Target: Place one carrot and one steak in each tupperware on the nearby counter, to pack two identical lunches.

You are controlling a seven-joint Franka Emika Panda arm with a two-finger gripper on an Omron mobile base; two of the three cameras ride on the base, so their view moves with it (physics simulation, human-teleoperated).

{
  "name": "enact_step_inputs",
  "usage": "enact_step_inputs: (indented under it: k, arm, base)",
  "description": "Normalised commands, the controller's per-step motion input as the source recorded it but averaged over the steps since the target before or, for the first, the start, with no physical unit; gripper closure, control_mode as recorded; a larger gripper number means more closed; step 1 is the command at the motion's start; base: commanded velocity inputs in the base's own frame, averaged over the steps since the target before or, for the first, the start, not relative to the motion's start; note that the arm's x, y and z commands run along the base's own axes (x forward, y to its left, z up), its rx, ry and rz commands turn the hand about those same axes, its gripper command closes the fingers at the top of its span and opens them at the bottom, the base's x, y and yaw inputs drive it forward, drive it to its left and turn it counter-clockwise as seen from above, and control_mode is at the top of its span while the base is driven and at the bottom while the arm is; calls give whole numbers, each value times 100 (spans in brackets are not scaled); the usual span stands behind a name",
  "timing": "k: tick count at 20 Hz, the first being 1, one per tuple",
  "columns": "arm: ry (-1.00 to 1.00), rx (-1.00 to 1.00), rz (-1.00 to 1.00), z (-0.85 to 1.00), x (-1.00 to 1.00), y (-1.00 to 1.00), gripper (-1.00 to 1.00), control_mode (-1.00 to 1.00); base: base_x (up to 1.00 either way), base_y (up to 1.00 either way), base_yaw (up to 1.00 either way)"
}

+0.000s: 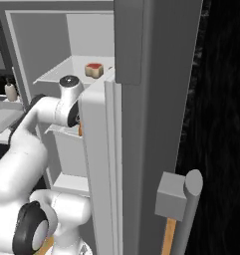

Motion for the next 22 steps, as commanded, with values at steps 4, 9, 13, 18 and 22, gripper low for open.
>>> enact_step_inputs:
  k: [4, 9, 13, 18, 22]
  arm:
    - [0, 0, -1, 68, -74, 0, 100, -100]
    - [0, 0, 0, 21, -55, 6, 100, -100]
    - [0, 0, 0, 0, 0, 0, 100, 100]
    - [0, 0, 0, 0, 0, 0, 100, 100]
    - [0, 0, 0, 0, 0, 0, 100, 100]
  base:
    - [0, 0, 0]
    - [0, 0, 0]
    - [-97, 52, 3]
    - [-94, 100, 0]
    - [-54, 100, 0]
